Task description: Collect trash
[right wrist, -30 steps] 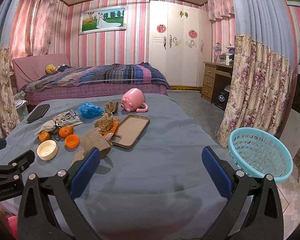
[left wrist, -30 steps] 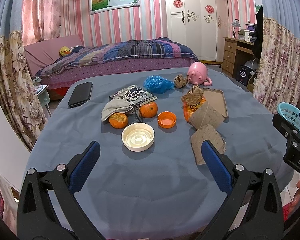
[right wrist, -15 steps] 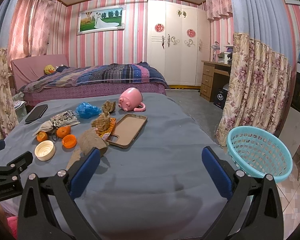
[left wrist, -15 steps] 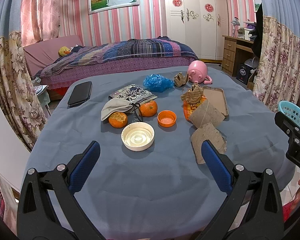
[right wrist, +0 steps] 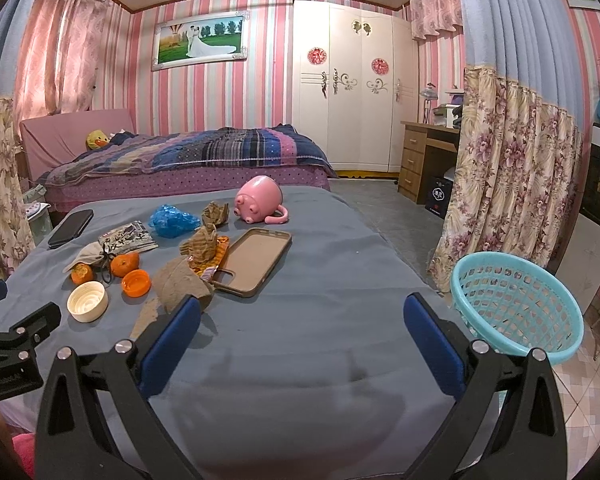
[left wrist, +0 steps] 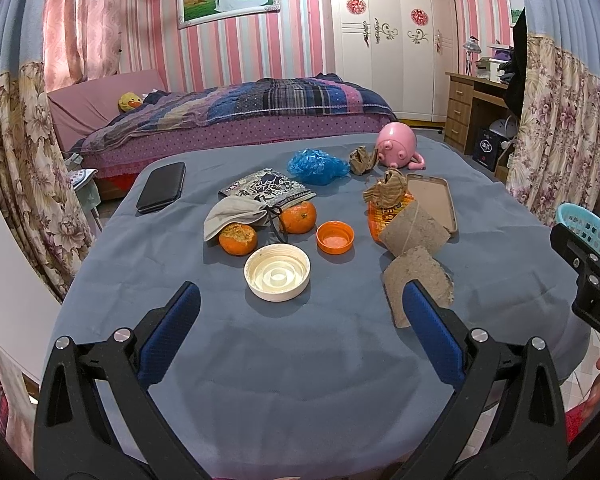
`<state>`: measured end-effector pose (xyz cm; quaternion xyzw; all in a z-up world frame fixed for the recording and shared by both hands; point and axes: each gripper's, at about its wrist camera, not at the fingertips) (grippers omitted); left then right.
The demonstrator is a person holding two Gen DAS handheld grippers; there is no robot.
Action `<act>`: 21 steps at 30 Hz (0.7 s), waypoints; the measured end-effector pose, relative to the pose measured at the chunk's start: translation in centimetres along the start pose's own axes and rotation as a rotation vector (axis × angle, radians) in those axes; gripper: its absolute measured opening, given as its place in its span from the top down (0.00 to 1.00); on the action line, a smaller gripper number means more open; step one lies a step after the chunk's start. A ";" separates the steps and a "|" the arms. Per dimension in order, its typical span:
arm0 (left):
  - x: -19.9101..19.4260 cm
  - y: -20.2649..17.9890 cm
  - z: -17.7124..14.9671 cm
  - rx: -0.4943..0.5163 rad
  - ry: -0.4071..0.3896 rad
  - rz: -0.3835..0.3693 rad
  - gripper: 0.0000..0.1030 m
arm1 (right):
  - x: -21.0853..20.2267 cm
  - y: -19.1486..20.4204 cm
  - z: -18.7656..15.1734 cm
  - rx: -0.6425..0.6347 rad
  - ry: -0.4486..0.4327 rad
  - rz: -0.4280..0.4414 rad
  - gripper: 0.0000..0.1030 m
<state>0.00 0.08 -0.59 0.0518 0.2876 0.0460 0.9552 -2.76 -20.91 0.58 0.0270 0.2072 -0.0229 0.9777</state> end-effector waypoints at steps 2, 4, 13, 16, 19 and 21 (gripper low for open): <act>0.1 0.0 -0.1 0.000 0.001 -0.001 0.05 | 0.0 0.0 0.0 0.000 0.000 0.000 0.04; 0.0 0.0 -0.1 -0.001 0.001 -0.001 0.05 | 0.0 0.0 0.0 0.000 0.000 0.000 0.04; 0.2 0.1 -0.1 0.001 0.000 0.000 0.05 | 0.0 -0.2 -0.1 0.001 0.002 -0.003 0.04; 0.3 0.3 -0.2 0.007 -0.002 0.003 0.05 | 0.1 -0.4 -0.1 -0.004 0.004 -0.010 0.04; 0.8 0.6 -0.2 -0.003 0.016 -0.002 0.05 | 0.4 -0.9 -0.2 0.000 0.001 -0.018 0.04; 1.4 1.0 -0.3 -0.011 0.026 0.006 0.05 | 0.8 -0.9 -0.2 -0.002 -0.001 -0.025 0.04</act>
Point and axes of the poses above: each gripper's, at about its wrist camera, not at the fingertips, and x roughly the way its jaws point, y to its left, z to its top, and after that the axes turned 6 degrees about z, right-handed
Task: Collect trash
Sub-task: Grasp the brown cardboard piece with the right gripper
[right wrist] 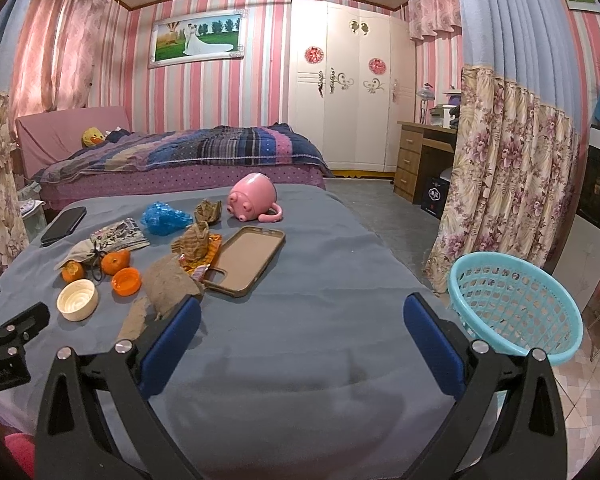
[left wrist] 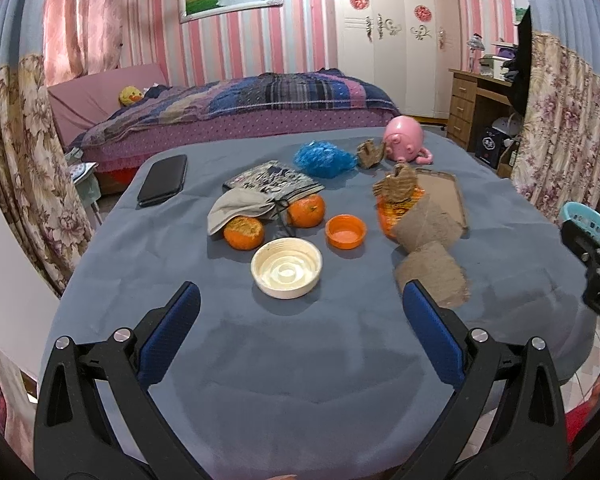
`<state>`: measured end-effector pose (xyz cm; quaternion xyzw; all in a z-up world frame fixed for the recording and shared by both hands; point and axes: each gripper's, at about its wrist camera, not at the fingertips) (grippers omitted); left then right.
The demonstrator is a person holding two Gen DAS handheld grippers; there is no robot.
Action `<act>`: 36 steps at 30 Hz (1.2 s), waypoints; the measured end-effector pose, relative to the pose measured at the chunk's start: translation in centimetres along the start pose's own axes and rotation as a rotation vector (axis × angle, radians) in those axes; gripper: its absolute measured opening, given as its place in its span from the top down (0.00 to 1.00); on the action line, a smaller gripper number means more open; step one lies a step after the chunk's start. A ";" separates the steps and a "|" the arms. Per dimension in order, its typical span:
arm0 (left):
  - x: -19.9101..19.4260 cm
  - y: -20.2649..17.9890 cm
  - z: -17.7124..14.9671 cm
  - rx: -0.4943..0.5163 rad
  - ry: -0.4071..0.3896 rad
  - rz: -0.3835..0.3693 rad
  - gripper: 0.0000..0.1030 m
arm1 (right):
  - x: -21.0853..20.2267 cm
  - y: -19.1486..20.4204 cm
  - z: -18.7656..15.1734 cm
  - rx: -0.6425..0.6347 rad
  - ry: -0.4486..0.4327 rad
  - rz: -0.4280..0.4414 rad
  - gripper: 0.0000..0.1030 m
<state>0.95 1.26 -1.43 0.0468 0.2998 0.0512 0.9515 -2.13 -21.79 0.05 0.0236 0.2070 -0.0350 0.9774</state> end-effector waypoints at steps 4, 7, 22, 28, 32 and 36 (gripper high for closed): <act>1.2 1.5 0.1 -0.029 0.018 0.028 0.05 | 0.4 0.5 0.2 0.002 -0.005 0.013 0.04; 1.8 2.7 0.3 -0.043 0.015 0.061 0.05 | 1.0 1.2 0.4 0.010 0.000 0.055 0.04; 3.4 7.6 0.9 -0.121 0.033 0.090 0.05 | 4.9 7.6 -0.4 -0.060 0.161 0.198 0.04; 3.7 8.3 0.5 -0.126 0.046 0.102 0.05 | 7.1 9.8 -1.4 -0.089 0.243 0.247 0.25; 4.1 8.5 0.4 -0.134 0.055 0.101 0.05 | 7.8 10.3 -2.2 -0.081 0.289 0.310 0.49; 4.9 8.2 0.3 -0.154 0.079 0.082 0.05 | 7.9 10.3 -2.4 -0.061 0.301 0.385 0.67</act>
Point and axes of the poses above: each gripper's, at about its wrist camera, not at the fingertips, and x roughly the way its jaws point, y to its left, z to its top, and after that the axes turned 6 degrees about z, right-handed
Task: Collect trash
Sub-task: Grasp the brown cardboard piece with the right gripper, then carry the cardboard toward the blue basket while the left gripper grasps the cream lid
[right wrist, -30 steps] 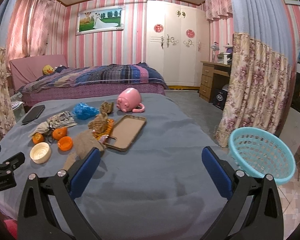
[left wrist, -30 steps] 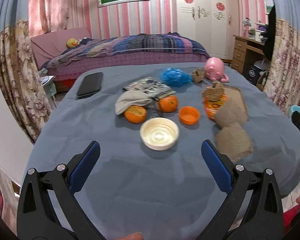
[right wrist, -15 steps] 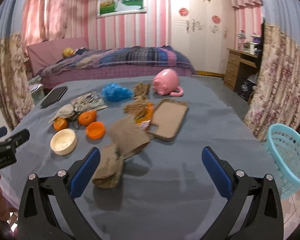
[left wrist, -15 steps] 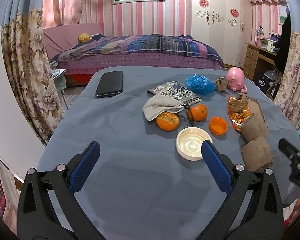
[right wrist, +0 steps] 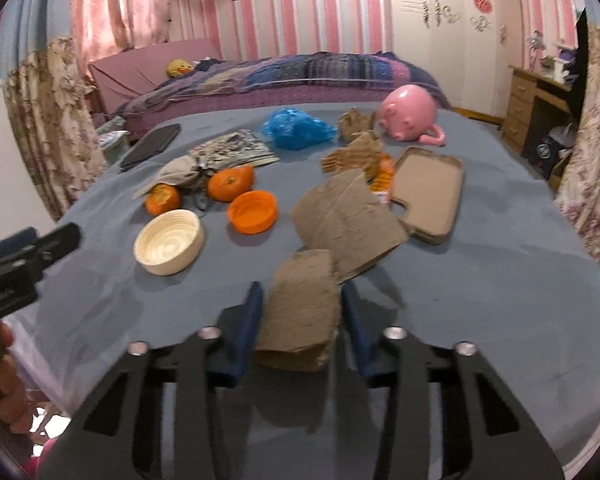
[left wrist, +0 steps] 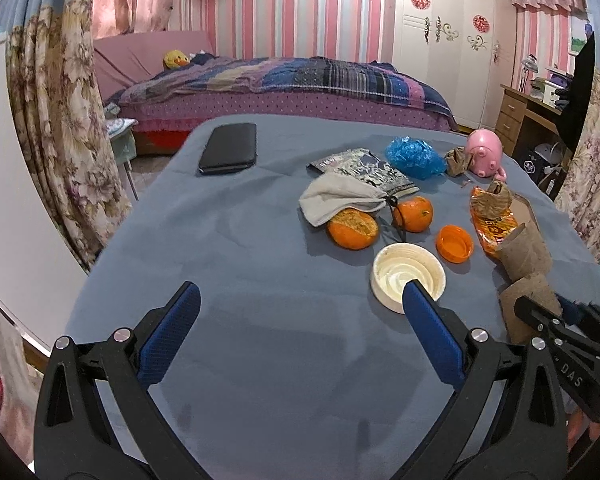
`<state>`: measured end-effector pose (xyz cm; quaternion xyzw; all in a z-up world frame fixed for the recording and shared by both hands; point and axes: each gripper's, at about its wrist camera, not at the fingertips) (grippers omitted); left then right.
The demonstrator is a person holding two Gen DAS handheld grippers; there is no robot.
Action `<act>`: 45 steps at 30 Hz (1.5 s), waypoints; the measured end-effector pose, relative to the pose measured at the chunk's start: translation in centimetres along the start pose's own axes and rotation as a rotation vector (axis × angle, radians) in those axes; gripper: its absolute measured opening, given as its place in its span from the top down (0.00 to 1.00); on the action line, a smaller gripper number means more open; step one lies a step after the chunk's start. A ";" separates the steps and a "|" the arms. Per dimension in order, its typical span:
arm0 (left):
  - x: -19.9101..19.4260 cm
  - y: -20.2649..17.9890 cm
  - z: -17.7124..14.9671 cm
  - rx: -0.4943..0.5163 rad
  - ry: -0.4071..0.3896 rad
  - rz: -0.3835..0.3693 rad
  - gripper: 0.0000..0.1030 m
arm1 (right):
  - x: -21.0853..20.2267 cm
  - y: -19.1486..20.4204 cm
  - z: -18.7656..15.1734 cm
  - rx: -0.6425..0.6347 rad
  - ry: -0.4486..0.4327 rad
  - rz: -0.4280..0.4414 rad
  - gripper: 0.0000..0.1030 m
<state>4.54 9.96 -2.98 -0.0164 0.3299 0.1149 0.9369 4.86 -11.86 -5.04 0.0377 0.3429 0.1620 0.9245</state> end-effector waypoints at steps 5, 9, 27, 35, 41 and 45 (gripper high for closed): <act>0.9 -1.8 0.1 0.002 0.027 -0.019 0.05 | -0.9 -0.3 0.3 0.003 -0.029 0.030 0.79; 1.6 -3.4 0.3 0.003 0.045 -0.029 0.05 | -1.6 -1.2 0.8 -0.018 -0.048 -0.027 0.79; 5.4 -7.2 -0.5 0.035 0.149 -0.098 0.43 | -1.3 -3.8 0.9 -0.005 -0.025 -0.023 0.80; 3.4 -7.0 -0.6 0.065 0.113 -0.060 0.43 | -1.8 -3.7 0.6 0.006 -0.039 -0.024 0.81; 1.1 -5.3 0.9 0.016 0.070 -0.049 0.43 | -3.8 -4.1 1.8 0.010 -0.073 -0.027 0.82; -0.4 -5.5 1.9 0.020 0.032 -0.050 0.43 | -5.0 -5.0 3.1 0.002 -0.090 -0.048 0.82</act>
Point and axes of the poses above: each gripper's, at about its wrist camera, not at the fingertips, and x roughly the way its jaws point, y to its left, z to its top, and after that the axes turned 6 degrees about z, right-handed
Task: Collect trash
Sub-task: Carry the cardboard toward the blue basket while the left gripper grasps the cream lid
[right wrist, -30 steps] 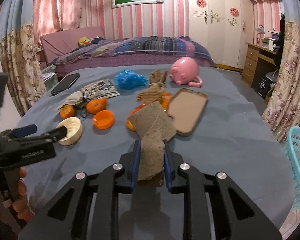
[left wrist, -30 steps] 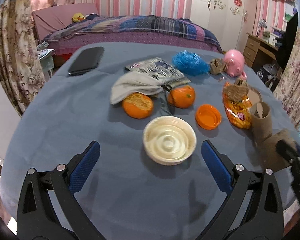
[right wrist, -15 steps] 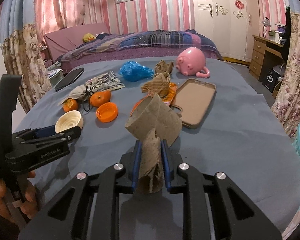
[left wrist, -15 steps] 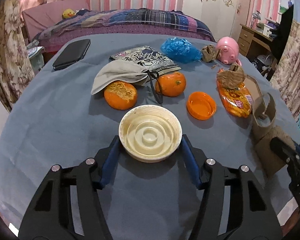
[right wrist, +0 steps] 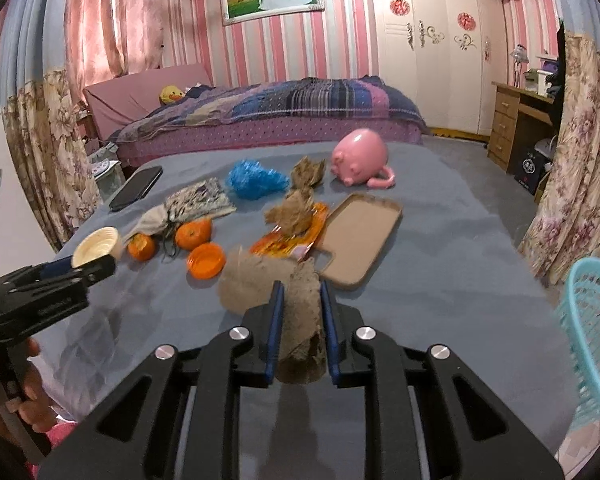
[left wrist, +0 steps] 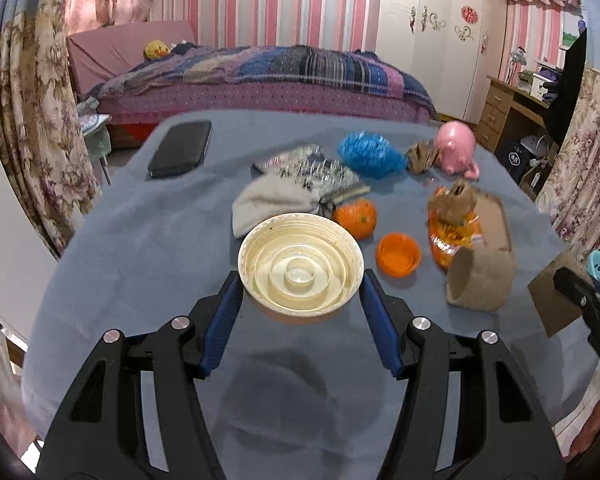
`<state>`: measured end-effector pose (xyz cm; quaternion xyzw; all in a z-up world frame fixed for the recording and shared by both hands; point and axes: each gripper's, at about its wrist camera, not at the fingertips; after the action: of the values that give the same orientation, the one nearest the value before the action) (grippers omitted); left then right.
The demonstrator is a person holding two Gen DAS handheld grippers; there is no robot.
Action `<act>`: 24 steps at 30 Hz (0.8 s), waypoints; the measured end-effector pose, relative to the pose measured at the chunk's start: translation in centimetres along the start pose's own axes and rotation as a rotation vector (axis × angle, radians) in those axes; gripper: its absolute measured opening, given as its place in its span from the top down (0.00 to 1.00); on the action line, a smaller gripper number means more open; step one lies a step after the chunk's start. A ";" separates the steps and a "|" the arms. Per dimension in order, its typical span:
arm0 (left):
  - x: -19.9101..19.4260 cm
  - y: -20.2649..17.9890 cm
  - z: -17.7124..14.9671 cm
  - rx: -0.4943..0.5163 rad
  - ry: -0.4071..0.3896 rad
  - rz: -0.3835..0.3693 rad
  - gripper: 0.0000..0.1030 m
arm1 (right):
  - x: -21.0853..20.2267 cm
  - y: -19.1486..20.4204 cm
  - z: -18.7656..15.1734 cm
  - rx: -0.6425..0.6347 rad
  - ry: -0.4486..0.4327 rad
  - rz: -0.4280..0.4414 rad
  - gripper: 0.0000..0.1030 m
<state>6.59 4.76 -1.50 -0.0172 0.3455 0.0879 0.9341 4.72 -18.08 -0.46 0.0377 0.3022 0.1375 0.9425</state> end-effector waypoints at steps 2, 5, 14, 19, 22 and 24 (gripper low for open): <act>-0.8 -0.4 0.4 0.010 -0.018 -0.002 0.43 | -0.4 -0.9 0.9 -0.008 -0.007 -0.023 0.82; -1.6 -0.9 1.0 0.023 -0.033 -0.003 0.43 | -0.9 -2.4 1.7 -0.009 -0.015 -0.047 0.82; -2.7 -2.8 2.0 0.024 -0.050 -0.009 0.43 | -3.3 -7.1 2.8 -0.006 -0.051 -0.111 0.81; -3.5 -5.0 3.0 0.028 -0.074 -0.028 0.43 | -5.2 -10.1 2.8 0.005 -0.073 -0.139 0.81; -4.0 -6.8 3.5 0.044 -0.088 -0.044 0.43 | -6.6 -12.0 2.9 0.024 -0.094 -0.158 0.81; -4.4 -8.2 3.8 0.061 -0.100 -0.060 0.44 | -7.9 -13.6 3.0 0.045 -0.113 -0.172 0.81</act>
<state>7.19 -3.62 4.01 0.0052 0.3003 0.0501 0.9525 3.50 -33.36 4.30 0.0404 0.2539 0.0468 0.9653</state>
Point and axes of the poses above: each gripper's, at about its wrist camera, not at the fingertips, and x roughly the way its jaws point, y to its left, z to its top, and after that the axes turned 6 degrees about z, right-handed
